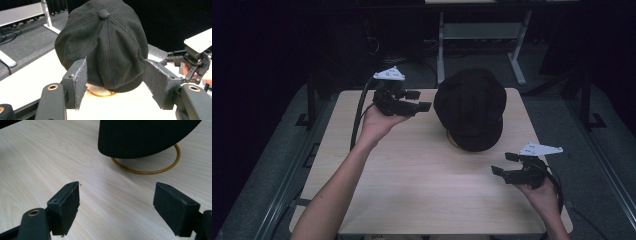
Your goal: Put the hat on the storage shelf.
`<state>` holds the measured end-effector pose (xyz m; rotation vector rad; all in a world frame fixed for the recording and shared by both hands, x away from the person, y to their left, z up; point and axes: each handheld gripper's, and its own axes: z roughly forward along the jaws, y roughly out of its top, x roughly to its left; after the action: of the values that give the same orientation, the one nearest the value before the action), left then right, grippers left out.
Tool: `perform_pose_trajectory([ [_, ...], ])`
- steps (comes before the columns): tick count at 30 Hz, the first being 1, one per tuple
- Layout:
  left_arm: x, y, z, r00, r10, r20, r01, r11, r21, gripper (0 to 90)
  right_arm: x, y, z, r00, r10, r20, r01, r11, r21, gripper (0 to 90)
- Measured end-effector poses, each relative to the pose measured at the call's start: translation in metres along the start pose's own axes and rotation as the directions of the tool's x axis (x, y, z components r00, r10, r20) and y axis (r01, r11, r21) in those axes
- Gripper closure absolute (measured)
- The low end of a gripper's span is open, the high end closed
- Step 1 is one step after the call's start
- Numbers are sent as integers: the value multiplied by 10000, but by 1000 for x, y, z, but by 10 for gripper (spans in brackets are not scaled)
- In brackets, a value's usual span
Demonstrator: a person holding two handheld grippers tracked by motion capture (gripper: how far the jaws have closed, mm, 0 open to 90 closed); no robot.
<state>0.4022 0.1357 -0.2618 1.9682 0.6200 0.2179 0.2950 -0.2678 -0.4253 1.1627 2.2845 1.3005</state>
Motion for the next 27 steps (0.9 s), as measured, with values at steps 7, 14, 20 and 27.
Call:
perform_pose_trajectory([
  [7,1,-9,-9,9999,-96,30,96,9999,-79,340,-1,0,1,9998,200,10,-200,9998,60,205],
  [14,-3,-20,-15,9999,-82,99,83,9999,-78,319,-1,-1,2,9994,343,39,-344,9992,199,194],
  [20,-6,-36,-22,9998,-183,118,183,9998,-32,295,0,-1,2,9994,324,84,-326,9994,137,191],
  [27,-6,-50,-29,9995,-303,103,304,9995,-62,282,1,-3,3,9995,308,108,-311,9992,238,190],
])
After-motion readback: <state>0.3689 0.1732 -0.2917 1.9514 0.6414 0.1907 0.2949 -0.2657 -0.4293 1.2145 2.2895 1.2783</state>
